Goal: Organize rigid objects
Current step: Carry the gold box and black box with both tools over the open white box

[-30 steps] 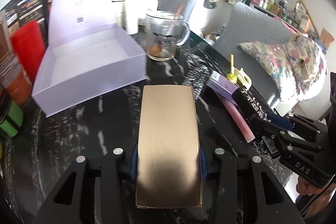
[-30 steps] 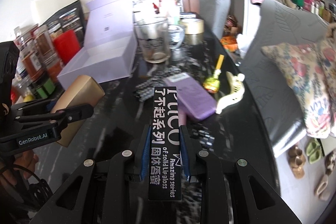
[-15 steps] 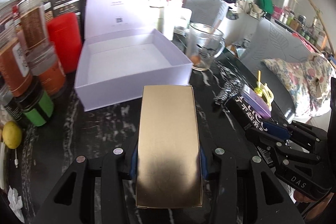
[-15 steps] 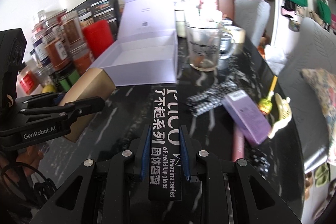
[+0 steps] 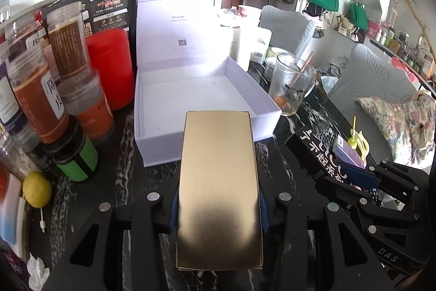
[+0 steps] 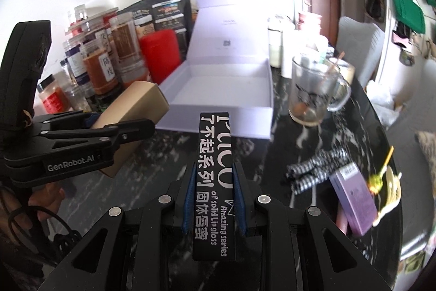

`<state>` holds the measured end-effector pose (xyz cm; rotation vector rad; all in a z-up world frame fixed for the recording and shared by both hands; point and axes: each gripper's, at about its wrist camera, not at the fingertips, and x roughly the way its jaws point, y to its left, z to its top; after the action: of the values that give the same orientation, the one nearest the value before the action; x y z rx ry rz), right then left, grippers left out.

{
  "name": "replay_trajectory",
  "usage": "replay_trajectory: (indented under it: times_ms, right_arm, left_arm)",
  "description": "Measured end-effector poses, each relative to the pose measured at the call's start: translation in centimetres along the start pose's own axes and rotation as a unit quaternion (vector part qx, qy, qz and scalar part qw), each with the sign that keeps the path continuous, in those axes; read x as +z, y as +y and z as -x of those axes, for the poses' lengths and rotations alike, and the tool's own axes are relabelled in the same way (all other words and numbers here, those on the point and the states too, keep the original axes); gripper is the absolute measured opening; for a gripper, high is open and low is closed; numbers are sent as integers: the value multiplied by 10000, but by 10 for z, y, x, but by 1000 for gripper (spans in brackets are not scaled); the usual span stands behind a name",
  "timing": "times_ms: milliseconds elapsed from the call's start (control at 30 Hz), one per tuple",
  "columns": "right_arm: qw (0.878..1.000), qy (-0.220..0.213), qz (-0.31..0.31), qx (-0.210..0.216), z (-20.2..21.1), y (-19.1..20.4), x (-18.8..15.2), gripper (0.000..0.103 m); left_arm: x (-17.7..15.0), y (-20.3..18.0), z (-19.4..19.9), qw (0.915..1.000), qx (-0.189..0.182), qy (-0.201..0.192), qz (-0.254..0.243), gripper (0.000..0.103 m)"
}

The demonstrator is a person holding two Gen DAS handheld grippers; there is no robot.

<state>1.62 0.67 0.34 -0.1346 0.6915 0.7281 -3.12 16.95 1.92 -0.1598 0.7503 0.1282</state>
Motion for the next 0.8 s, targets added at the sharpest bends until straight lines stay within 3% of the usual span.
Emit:
replay_trajectory:
  times_ms: [467,800]
  right_arm:
    - [9994,-281,224,-10,-7,6,48,25]
    - [9987,-340,384,69,-19,8,75,25]
  left_arm:
    - [43,13,-5,9997,43,-222,-10,43]
    - [68,15,-18,9996,-144,-223,-37,43]
